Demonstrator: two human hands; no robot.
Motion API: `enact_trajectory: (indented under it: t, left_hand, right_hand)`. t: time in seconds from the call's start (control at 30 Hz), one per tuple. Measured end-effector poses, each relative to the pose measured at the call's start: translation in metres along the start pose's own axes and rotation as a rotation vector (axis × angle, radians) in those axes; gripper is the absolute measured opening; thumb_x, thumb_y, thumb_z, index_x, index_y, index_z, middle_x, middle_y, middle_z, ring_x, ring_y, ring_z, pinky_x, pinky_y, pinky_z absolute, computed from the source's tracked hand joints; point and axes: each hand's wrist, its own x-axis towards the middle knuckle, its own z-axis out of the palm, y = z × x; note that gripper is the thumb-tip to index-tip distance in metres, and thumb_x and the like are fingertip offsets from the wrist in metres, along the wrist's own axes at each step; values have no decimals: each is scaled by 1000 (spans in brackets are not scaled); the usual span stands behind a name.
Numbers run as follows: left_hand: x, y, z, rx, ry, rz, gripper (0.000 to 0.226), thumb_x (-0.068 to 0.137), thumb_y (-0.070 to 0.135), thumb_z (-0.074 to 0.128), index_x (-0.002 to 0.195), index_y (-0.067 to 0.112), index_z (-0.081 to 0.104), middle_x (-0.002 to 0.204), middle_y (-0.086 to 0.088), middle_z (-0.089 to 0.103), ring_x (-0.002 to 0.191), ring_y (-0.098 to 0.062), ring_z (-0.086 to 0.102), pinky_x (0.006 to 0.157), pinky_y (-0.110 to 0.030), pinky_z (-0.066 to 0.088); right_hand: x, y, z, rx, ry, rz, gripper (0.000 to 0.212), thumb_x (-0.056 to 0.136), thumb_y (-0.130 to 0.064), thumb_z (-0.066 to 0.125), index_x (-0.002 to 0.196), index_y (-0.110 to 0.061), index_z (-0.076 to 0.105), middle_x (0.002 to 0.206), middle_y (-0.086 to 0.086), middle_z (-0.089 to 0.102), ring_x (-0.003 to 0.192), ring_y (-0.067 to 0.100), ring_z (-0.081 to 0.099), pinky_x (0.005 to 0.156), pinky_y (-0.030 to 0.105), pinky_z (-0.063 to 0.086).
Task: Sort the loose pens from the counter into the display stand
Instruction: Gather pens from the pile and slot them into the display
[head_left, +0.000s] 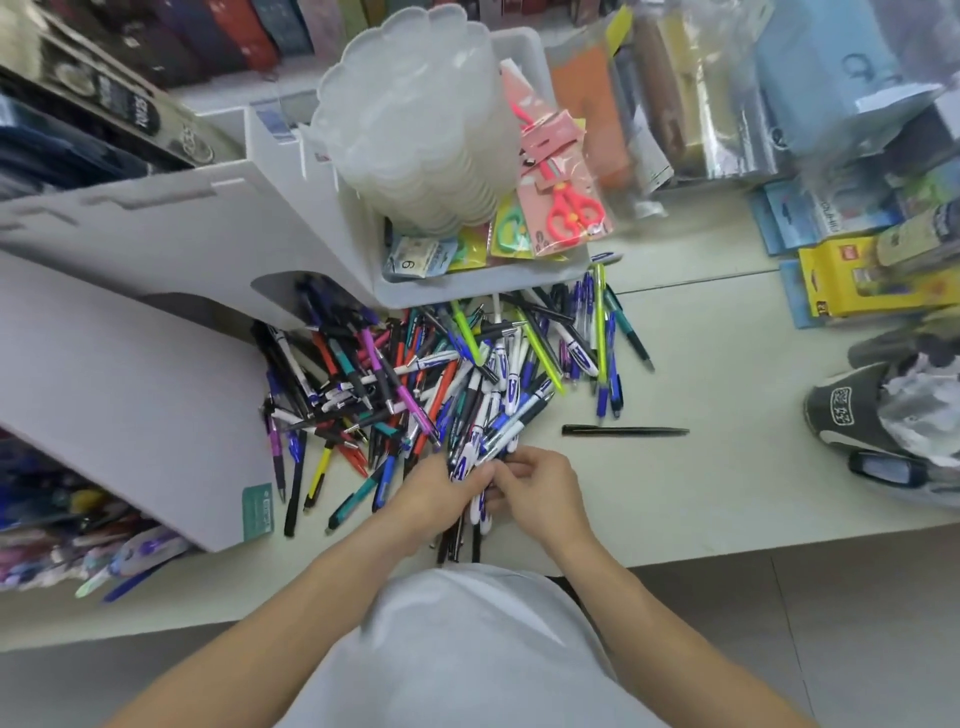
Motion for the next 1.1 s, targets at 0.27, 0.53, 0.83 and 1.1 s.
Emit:
enact_trajectory:
  t: [0.27,0.53,0.83,1.1]
  left_hand:
    - [-3,-6,-18,-363,-212,86,24,98,25,62,119,17,68,114,-2,75,107,-14,69,95,-24,52]
    - [-20,-5,-38,-372,-229,14,23,88,14,74,111,15,73,103,-2,78,103,-21,71,90,-31,56]
    - [-56,3,-63,-341,-196,-17,13,86,19,74,87,7,69,75,-15,65,58,-22,53,56,-30,44]
    - [-85,0,-98,-276,-44,100,25,82,29,77,76,6,69,71,-14,70,60,-23,59,66,-36,47]
  right_hand:
    - [-4,-16,1,186,-82,63,18,95,-11,69,98,7,72,74,13,73,61,15,68,59,23,56]
    - [-18,-30,-1,145,-292,116,29,104,-24,57,85,-11,74,78,3,75,69,13,62,66,26,50]
    - [-27,-50,-1,207,-353,155,41,107,-34,51,105,2,71,81,7,67,60,15,57,57,25,47]
    - [-31,-55,-2,158,-358,241,53,108,-43,42,111,2,71,90,11,77,61,18,64,56,28,50]
